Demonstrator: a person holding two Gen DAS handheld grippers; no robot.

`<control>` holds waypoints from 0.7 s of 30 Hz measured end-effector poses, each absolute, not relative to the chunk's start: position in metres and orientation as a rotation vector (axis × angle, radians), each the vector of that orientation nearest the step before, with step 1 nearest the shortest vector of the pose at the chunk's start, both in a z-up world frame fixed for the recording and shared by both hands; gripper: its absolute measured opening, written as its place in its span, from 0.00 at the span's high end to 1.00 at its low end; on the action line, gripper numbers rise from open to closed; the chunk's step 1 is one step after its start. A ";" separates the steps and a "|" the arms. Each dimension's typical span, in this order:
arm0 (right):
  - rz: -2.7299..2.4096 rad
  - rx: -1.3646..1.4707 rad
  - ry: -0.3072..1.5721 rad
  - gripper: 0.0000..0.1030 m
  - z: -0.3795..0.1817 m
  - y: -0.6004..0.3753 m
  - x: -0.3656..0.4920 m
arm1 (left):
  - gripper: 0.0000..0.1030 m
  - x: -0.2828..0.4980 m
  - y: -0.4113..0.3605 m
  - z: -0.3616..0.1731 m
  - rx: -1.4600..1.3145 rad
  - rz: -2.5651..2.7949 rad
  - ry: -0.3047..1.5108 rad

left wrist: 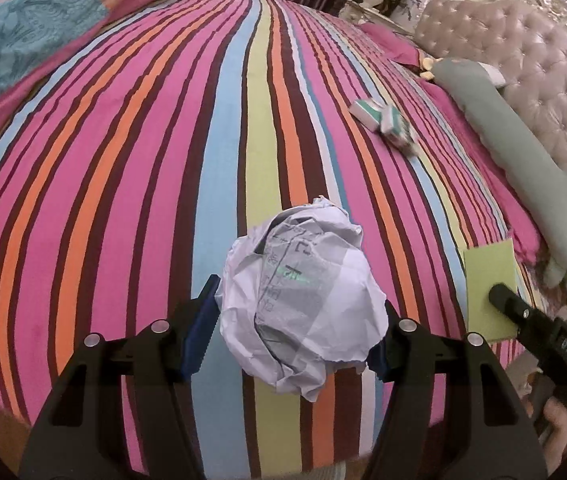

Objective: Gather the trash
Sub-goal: 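Carry the paper ball and green box over the wastebasket with both tools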

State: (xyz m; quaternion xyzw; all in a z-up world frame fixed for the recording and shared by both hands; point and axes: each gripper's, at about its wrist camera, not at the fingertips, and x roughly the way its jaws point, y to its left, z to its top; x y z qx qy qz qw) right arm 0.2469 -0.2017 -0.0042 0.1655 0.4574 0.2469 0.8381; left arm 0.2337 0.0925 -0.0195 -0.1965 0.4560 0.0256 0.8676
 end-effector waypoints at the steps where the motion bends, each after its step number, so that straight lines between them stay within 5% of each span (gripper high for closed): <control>1: 0.527 0.359 0.967 0.41 -0.004 -0.203 0.241 | 0.40 0.227 0.090 -0.019 -0.408 0.051 0.953; 21: 0.546 0.399 0.980 0.41 -0.013 -0.212 0.148 | 0.40 0.108 0.044 -0.032 -0.336 -0.011 0.969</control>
